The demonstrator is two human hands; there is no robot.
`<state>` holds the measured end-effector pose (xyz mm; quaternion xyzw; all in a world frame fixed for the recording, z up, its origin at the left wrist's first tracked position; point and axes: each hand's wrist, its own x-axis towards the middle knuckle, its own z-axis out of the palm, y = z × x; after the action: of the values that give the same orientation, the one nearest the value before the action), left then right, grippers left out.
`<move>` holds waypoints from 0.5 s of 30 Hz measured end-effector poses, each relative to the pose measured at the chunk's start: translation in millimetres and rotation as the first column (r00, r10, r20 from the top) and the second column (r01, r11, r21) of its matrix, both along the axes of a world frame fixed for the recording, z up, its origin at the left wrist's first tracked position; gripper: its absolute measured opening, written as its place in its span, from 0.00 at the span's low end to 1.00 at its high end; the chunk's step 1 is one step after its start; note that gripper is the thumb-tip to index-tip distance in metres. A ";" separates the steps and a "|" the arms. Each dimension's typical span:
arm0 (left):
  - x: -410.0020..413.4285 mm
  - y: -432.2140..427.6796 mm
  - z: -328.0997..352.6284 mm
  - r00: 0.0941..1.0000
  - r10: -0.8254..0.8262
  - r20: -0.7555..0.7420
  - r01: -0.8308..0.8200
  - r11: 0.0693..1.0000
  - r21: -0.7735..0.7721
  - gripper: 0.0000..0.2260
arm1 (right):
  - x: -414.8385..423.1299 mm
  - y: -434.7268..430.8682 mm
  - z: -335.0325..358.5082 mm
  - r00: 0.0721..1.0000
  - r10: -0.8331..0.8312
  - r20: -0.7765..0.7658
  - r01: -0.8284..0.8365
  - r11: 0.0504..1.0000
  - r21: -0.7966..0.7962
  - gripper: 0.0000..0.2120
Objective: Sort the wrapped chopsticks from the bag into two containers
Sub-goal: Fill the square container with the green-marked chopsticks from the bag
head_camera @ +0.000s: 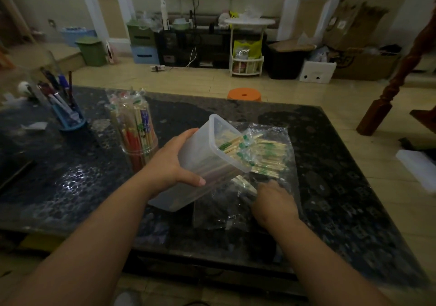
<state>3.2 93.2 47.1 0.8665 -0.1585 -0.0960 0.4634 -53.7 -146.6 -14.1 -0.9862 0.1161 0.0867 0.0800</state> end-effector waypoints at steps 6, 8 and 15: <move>-0.7 -0.8 -0.2 1.000 -0.007 -0.001 0.007 1.000 0.008 0.51 | -7.0 10.7 19.9 0.997 0.040 -0.062 -0.041 0.999 -0.009 0.17; -1.0 -0.7 0.2 1.000 -0.011 0.007 0.010 1.000 0.009 0.52 | -8.4 11.3 23.7 0.985 0.083 -0.151 -0.087 0.996 -0.021 0.23; -2.7 -2.1 1.9 1.000 0.000 0.007 0.000 1.000 -0.004 0.54 | -13.5 8.3 54.2 0.894 0.312 -0.320 -0.308 0.949 0.063 0.18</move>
<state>0.4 91.1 49.0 0.8659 -0.1602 -0.0927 0.4647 -67.2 -138.4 40.1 -0.9636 -0.0313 0.2609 0.0499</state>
